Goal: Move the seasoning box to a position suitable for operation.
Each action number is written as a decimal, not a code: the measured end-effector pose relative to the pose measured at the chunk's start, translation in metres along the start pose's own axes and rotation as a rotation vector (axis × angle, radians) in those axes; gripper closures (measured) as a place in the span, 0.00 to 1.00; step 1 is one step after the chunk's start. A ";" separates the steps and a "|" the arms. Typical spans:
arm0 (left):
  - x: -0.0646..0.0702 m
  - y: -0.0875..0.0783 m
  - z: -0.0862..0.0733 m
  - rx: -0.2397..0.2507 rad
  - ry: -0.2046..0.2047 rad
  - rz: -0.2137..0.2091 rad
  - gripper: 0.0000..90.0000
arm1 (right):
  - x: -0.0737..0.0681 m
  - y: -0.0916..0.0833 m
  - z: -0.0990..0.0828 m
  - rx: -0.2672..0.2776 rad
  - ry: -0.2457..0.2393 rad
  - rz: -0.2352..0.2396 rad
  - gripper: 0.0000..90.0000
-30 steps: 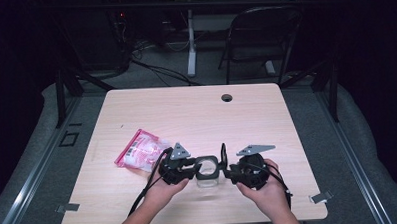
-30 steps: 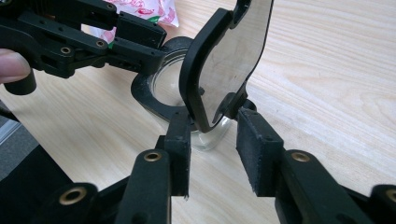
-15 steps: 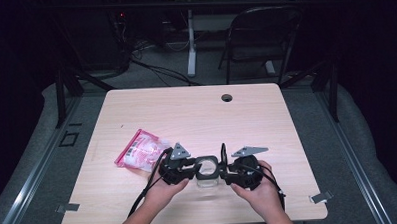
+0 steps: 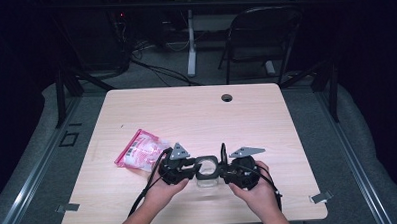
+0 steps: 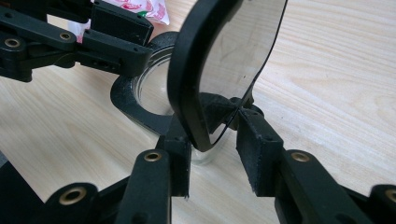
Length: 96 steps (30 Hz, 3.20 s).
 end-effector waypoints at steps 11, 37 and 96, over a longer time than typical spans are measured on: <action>-0.008 0.009 0.006 0.008 0.001 0.009 0.64 | 0.001 -0.001 0.000 0.002 0.001 -0.006 0.78; -0.004 0.009 0.000 -0.035 0.007 -0.008 0.70 | 0.013 0.003 0.010 -0.008 0.009 0.021 0.92; -0.004 -0.010 -0.007 -0.004 -0.050 -0.049 0.79 | 0.026 0.011 0.035 -0.014 0.043 0.071 0.94</action>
Point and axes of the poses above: each handheld gripper's, and its own axes: y roughly forward along the jaws, z roughly out of its top, x roughly to its right, the point moved 4 cm from there along y, roughly forward along the jaws
